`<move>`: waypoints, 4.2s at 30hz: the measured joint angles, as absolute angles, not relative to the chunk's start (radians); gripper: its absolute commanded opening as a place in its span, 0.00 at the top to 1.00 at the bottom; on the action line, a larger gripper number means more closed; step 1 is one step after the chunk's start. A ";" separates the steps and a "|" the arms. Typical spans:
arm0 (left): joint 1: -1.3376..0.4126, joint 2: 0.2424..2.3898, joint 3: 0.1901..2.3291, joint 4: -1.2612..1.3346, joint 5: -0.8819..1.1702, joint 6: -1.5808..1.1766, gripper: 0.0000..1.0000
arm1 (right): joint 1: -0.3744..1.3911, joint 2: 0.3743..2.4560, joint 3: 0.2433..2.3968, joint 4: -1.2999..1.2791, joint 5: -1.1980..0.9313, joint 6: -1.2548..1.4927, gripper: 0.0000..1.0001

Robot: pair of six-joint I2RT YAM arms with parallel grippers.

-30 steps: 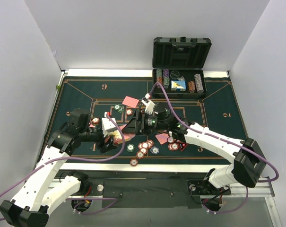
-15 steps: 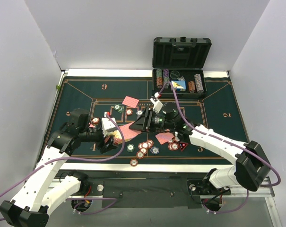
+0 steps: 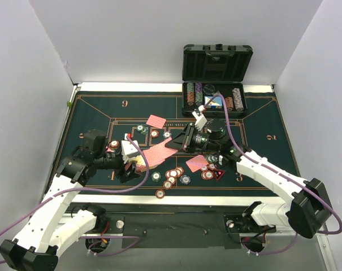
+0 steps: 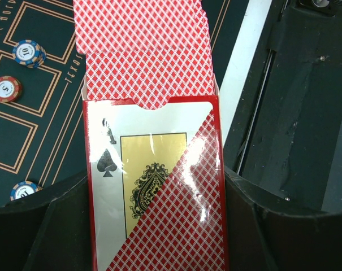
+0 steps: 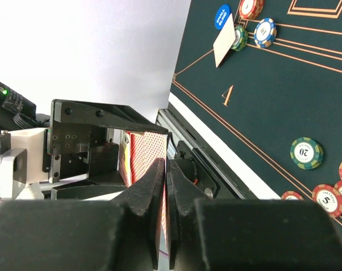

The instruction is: Distribute texas hold em gaming equipment

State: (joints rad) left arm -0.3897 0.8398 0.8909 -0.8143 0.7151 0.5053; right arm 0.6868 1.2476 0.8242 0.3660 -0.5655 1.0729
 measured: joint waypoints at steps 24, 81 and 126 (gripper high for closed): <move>-0.390 0.815 0.902 -0.810 0.724 0.479 1.00 | 0.610 1.832 1.259 0.395 -0.592 1.029 1.00; -0.390 0.768 0.906 -0.810 0.730 0.463 1.00 | 0.599 1.543 1.069 0.472 -0.603 1.127 0.10; -0.390 0.773 0.905 -0.805 0.725 0.456 1.00 | 0.699 1.282 0.807 0.461 -0.663 1.127 0.89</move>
